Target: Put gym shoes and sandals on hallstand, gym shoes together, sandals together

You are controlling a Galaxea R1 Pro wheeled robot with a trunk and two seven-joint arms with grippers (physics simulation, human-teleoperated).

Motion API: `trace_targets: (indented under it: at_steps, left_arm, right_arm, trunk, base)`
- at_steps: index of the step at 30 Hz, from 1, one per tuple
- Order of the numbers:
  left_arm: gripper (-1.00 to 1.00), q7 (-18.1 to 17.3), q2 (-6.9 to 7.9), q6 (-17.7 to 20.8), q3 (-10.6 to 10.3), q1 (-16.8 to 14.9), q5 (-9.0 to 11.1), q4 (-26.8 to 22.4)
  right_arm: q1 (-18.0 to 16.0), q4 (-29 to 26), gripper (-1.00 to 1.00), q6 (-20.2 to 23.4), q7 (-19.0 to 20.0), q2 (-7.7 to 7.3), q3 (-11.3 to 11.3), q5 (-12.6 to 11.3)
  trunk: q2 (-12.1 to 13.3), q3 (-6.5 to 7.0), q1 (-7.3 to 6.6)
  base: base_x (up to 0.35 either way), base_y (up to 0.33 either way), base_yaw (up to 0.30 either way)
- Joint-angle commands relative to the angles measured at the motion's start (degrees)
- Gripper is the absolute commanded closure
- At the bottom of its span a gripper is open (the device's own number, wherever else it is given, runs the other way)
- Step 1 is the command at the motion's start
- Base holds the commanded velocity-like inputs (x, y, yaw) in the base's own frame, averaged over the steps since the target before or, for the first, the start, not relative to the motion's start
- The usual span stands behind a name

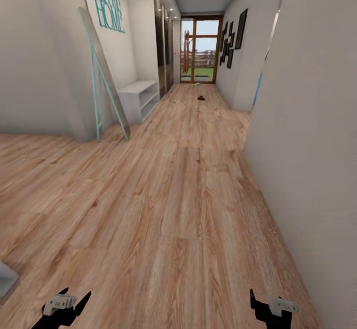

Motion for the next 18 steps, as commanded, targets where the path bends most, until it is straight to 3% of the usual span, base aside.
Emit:
trace_targets:
  at_steps: [1, 6, 18]
  left_arm:
    - [-1.0, -0.52, 0.0, 0.12, 0.14, -0.02, 0.46, 0.05]
    - [-1.0, -0.45, 0.0, 0.15, 0.14, -0.02, 0.47, 0.05]
    - [-1.0, -0.17, 0.0, 0.2, 0.18, -0.02, 0.48, 0.05]
  right_arm:
    - [-0.04, 0.01, -1.0, -0.07, -0.42, 0.03, 0.51, -0.08]
    - [-0.04, -0.04, -1.0, -0.07, -0.44, 0.06, 0.52, -0.08]
    - [-0.04, -0.07, -1.0, -0.07, -0.15, 0.06, 0.61, 0.27]
  trunk:
    - [-0.02, -0.05, 0.01]
    - [-0.02, -0.05, 0.01]
    - [-0.02, -0.05, 0.01]
  base:
    - [0.279, 0.0, -0.299]
    - [0.308, 0.0, -0.193]
    - [0.332, 0.0, -0.008]
